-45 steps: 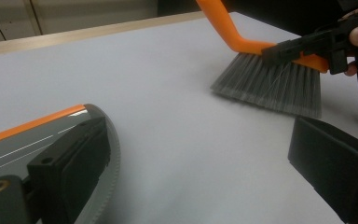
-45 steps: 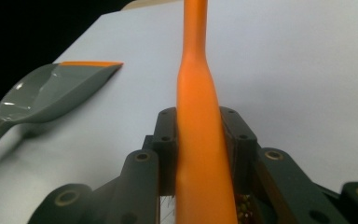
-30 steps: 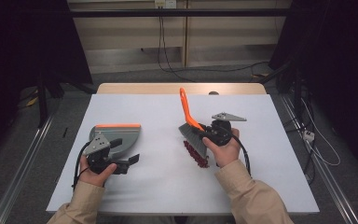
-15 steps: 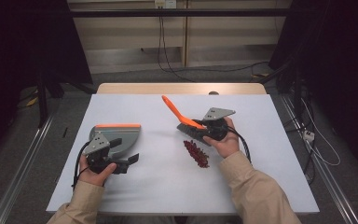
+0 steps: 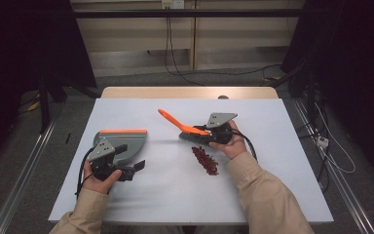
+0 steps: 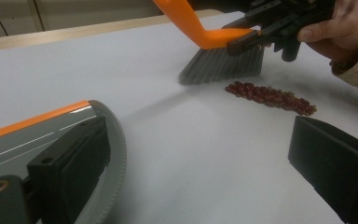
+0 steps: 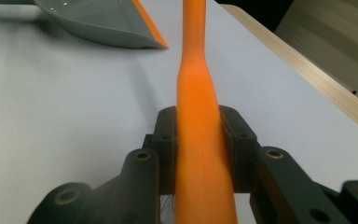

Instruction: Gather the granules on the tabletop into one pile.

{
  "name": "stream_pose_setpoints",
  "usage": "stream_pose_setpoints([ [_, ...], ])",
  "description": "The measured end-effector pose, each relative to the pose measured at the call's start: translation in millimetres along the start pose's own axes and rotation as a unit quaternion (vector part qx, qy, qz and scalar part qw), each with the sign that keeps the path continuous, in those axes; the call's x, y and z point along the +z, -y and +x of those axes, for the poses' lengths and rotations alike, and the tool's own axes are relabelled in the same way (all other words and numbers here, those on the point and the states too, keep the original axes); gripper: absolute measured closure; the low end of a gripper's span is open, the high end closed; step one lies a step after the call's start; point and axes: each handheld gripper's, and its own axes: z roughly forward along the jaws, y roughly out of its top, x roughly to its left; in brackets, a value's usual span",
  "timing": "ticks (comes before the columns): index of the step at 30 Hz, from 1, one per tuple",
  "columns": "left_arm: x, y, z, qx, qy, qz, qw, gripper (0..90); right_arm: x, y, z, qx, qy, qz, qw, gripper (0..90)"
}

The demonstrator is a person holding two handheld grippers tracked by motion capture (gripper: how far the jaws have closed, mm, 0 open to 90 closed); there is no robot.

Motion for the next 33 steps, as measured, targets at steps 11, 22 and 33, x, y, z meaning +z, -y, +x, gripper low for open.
stream_pose_setpoints([
  [11, -0.6, -0.1, -0.1, -0.003, 0.000, -0.001, 1.0000, 5.4, -9.0, -0.4, 7.7, -0.014, -0.036, 0.016, 0.9991, 71.5],
  [22, -0.9, -0.3, -0.2, -0.002, -0.001, -0.002, 1.0000, 5.4, -21.5, 1.3, 16.6, -0.022, -0.055, 0.024, 0.9979, 71.4],
  [33, -1.2, -0.5, -0.3, -0.001, -0.001, -0.003, 1.0000, 5.4, -30.7, 1.8, 23.9, -0.030, -0.068, 0.033, 0.9967, 71.4],
])
